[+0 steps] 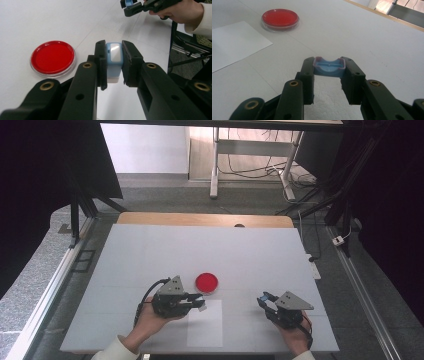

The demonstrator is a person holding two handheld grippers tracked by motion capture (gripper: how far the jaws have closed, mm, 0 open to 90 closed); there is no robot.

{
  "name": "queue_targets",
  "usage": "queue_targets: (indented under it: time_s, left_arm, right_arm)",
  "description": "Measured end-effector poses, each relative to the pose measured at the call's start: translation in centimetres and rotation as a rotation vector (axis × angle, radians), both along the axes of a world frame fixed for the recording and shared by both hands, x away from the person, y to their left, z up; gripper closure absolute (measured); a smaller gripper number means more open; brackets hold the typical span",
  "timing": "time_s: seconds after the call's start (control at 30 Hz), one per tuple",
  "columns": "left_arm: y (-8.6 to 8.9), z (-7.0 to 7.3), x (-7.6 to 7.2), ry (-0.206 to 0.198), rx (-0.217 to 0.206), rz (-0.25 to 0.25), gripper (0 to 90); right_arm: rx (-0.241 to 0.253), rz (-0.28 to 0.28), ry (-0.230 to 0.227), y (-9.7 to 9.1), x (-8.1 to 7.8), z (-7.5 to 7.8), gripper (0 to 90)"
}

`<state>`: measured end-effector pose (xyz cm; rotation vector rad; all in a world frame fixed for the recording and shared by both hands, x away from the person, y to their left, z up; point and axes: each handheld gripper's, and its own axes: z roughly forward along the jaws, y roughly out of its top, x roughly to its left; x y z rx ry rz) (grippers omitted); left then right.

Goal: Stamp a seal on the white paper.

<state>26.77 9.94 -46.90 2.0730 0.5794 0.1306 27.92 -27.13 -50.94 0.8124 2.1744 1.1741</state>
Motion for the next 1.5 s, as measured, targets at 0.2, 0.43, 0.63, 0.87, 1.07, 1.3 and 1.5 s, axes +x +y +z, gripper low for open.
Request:
queue_targets:
  time_s: [0.2, 0.43, 0.63, 0.87, 1.07, 1.3, 1.5]
  left_arm:
    - [-0.2, -0.5, -0.2, 0.007, 0.005, -0.004, 75.2]
    - [-0.8, -1.3, -0.2, 0.017, 0.025, -0.020, 75.2]
    - [-1.3, -1.9, -0.3, 0.019, 0.047, -0.029, 75.1]
    - [-1.9, -2.5, -0.3, -0.010, 0.083, -0.022, 75.2]
    - [-2.0, -3.0, -0.2, -0.011, 0.094, -0.017, 75.2]
    - [-2.1, -3.3, -0.1, -0.011, 0.094, -0.015, 75.2]
    - [-2.3, -3.6, -0.1, -0.006, 0.101, -0.021, 75.2]
  right_arm:
    - [-0.007, -0.003, -0.001, 0.0, 0.0, 0.0, 64.4]
    - [-0.007, 0.003, 0.002, 0.1, 0.0, 0.0, 64.4]
    - [-0.003, 0.004, 0.000, 0.1, 0.0, -0.1, 64.4]
    - [-0.004, 0.005, 0.003, 0.2, 0.0, -0.1, 64.3]
    - [-0.011, 0.007, 0.005, 0.2, 0.0, -0.2, 64.4]
    - [-0.015, 0.007, 0.006, 0.2, 0.0, -0.2, 64.3]
    - [-0.014, 0.007, 0.008, 0.2, 0.0, -0.2, 64.3]
